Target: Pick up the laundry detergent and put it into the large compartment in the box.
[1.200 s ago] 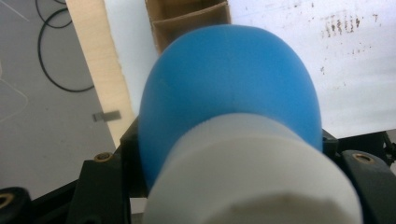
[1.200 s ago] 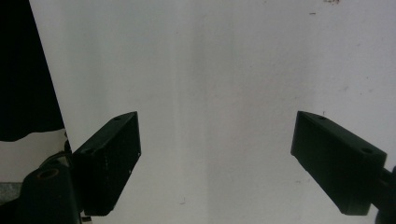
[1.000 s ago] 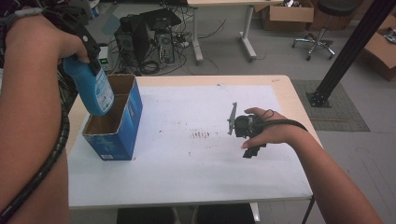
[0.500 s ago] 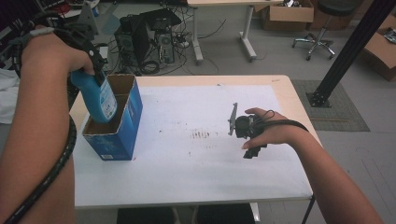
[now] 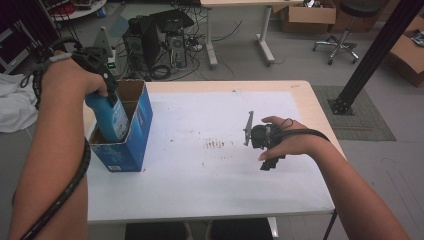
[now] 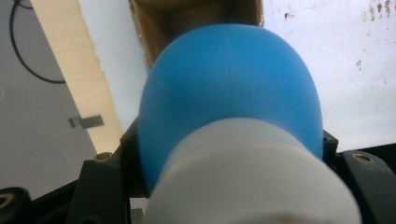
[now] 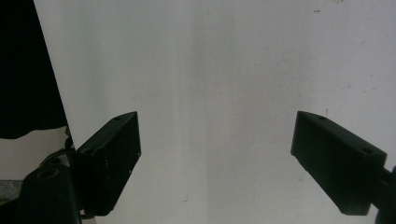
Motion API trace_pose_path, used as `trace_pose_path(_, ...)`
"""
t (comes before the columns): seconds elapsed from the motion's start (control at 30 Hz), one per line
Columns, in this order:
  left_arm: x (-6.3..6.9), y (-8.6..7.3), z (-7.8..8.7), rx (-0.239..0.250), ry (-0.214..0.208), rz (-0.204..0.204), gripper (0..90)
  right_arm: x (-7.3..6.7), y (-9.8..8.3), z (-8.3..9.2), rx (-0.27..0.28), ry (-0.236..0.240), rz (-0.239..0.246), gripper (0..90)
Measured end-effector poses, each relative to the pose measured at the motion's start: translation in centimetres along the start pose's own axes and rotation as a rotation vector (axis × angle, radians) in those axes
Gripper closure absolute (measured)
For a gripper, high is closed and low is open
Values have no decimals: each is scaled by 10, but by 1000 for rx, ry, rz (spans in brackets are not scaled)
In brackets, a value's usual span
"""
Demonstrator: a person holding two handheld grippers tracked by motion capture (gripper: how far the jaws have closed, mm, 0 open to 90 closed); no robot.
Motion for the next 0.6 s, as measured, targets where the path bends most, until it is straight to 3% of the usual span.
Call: trace_pose_path(0.6, -1, 6, -56, -28, -4, -1, 384, -1, 0, -1, -2, 0, 2, 159)
Point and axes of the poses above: each handheld gripper's, and its own axes: z roughly backward along the jaws, y roughly out of its top, x roughly to its right, the point moved 9 cm from there along -z, roughly forward along the jaws, and after that the axes turned 4 degrees about -z, right-handed, at the moved point
